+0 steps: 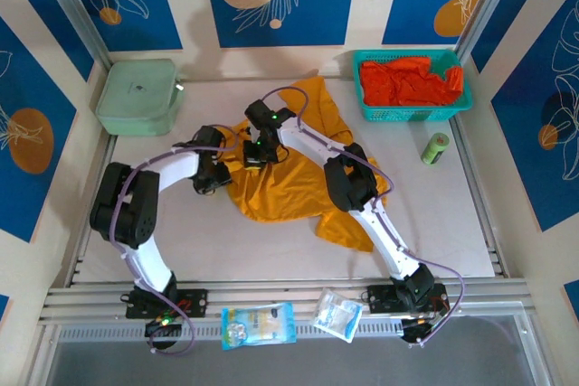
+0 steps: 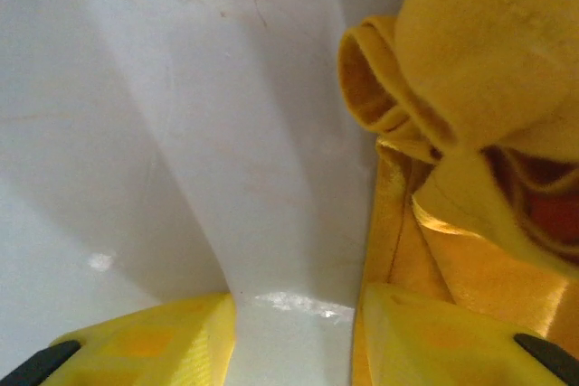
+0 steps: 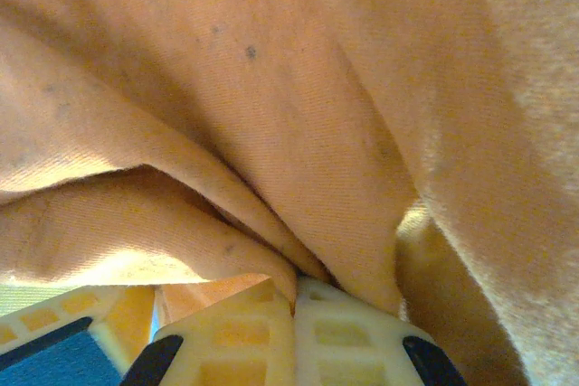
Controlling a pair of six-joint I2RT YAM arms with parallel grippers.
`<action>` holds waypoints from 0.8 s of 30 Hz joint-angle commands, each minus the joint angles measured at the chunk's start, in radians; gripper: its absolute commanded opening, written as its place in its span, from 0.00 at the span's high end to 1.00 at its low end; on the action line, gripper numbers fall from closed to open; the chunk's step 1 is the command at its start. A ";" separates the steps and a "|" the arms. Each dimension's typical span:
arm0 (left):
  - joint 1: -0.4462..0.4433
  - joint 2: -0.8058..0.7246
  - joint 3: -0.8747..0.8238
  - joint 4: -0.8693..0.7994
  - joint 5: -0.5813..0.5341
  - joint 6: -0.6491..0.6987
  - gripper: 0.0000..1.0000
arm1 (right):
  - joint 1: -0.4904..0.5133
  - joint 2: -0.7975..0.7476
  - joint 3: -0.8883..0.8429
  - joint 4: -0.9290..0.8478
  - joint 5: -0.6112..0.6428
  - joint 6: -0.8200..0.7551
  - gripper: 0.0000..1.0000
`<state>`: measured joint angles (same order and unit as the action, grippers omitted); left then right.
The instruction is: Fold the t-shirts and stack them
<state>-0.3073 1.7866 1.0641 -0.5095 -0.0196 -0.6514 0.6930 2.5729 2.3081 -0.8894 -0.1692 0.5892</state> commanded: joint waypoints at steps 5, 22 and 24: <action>-0.056 0.056 -0.015 0.092 0.038 -0.019 0.57 | 0.002 -0.013 -0.013 0.007 -0.053 0.021 1.00; -0.057 -0.050 -0.024 -0.031 -0.018 -0.006 0.47 | 0.005 -0.008 -0.027 0.028 -0.078 0.021 1.00; -0.058 -0.045 -0.030 -0.044 -0.032 0.000 0.47 | 0.004 -0.010 -0.027 0.030 -0.078 0.020 1.00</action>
<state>-0.3580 1.7180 1.0237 -0.4950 -0.0284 -0.6720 0.6933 2.5732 2.2921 -0.8555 -0.2146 0.5961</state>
